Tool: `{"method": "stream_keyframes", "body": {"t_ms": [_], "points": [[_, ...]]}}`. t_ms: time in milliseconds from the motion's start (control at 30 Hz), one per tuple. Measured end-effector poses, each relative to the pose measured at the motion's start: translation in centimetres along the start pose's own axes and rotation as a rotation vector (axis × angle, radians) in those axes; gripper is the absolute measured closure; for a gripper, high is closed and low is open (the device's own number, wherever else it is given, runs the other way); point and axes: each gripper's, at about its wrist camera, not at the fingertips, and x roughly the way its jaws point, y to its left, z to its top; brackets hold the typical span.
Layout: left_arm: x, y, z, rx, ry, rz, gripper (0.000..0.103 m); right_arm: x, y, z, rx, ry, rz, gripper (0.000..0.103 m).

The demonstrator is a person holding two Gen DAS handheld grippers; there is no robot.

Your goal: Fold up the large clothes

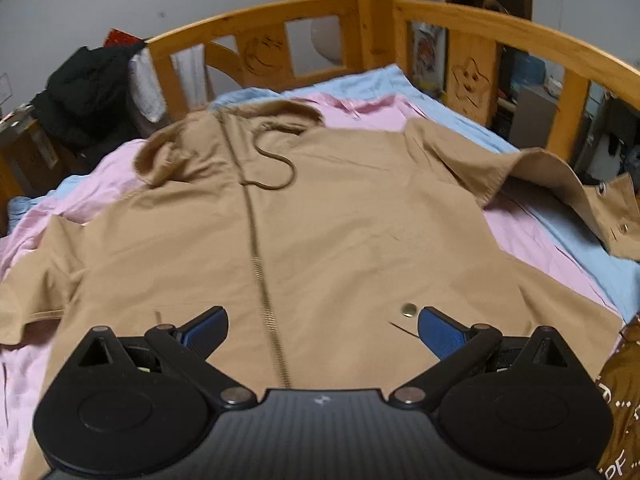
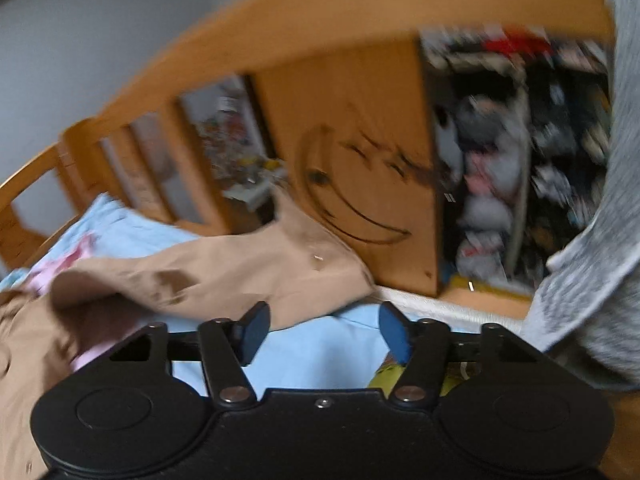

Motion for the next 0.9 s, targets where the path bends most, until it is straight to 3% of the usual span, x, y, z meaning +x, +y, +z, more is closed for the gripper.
{"method": "stream_keyframes", "body": {"t_ms": [167, 300, 367, 500, 667, 767, 900], "points": [[0.7, -0.8, -0.2, 0.013, -0.006, -0.010, 0.000, 3.6, -1.2, 0.4, 0.150, 0.043, -0.018, 0.048], [1.0, 0.0, -0.4, -0.003, 0.005, -0.012, 0.000, 5.5, -1.7, 0.9, 0.241, 0.043, -0.019, 0.063], [1.0, 0.4, -0.4, -0.005, 0.003, -0.006, 0.000, 5.7, -2.2, 0.9, 0.296, 0.041, -0.044, 0.081], [0.7, 1.9, -0.1, -0.021, -0.007, -0.001, 0.000, 4.7, -2.4, 0.6, 0.336, -0.022, -0.034, 0.098], [-0.4, 4.7, 0.8, -0.076, -0.039, -0.035, 0.000, -0.1, 1.4, 1.2, 0.132, -0.173, 0.006, 0.101], [-1.3, 7.2, 1.9, -0.137, -0.068, -0.077, 0.000, -4.5, 5.6, 2.5, -0.079, -0.283, 0.115, 0.101], [-2.4, 11.6, 3.2, -0.219, -0.117, -0.164, 0.000, -9.1, 12.4, 5.3, -0.323, -0.354, 0.312, 0.101]]}}
